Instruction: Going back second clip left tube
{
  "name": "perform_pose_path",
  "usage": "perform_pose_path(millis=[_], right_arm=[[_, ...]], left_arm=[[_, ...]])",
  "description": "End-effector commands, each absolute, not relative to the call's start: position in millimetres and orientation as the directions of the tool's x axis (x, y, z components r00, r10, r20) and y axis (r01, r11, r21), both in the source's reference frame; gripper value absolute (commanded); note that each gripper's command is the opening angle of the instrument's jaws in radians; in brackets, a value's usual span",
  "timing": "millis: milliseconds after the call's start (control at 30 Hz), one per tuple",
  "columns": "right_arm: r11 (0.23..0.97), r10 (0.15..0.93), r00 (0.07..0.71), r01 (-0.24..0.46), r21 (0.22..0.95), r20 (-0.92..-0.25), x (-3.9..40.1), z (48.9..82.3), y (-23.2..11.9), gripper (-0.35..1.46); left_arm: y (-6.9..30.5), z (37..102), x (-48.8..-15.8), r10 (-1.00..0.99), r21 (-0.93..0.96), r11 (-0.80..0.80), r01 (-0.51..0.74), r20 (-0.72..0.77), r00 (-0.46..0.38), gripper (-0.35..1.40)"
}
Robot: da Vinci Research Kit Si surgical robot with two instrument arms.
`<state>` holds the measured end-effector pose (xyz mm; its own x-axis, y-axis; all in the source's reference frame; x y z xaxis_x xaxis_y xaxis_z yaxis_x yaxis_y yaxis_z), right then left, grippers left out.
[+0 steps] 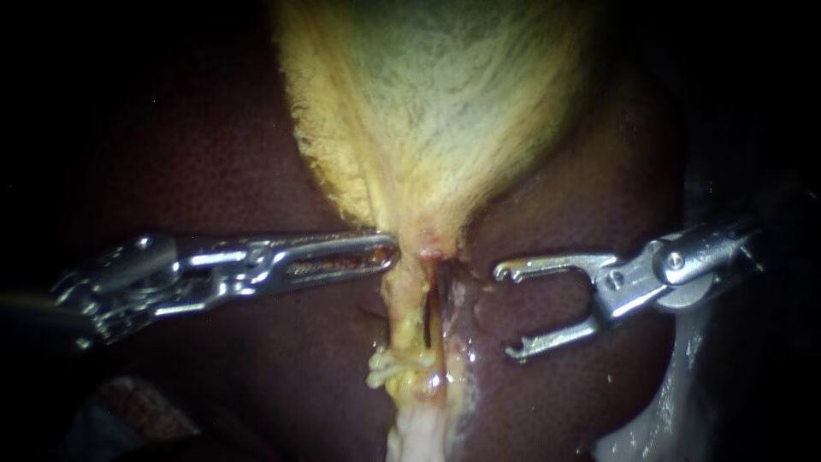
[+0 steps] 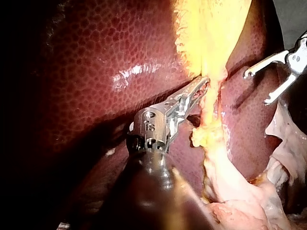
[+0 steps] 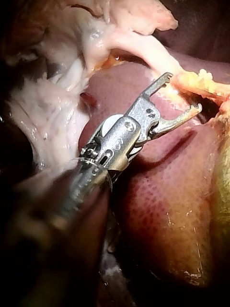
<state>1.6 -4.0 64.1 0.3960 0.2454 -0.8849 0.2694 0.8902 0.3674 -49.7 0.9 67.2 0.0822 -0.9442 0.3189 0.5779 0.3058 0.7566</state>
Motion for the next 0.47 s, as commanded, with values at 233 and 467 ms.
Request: perform_pose_path(millis=[233, 467], right_arm=[[0.889, 0.248, 0.396, 0.270, 0.370, -0.884, 1.3, 63.7, -3.6, 0.60], [0.889, 0.247, 0.396, 0.270, 0.370, -0.884, 1.2, 63.7, -3.7, 0.60]], left_arm=[[1.0, 67.4, -49.7, -0.944, 0.757, 0.306, 0.578, 0.319, 0.083, -0.35], [1.0, 67.4, -49.6, -0.944, 0.757, 0.307, 0.577, 0.319, 0.083, -0.35]])
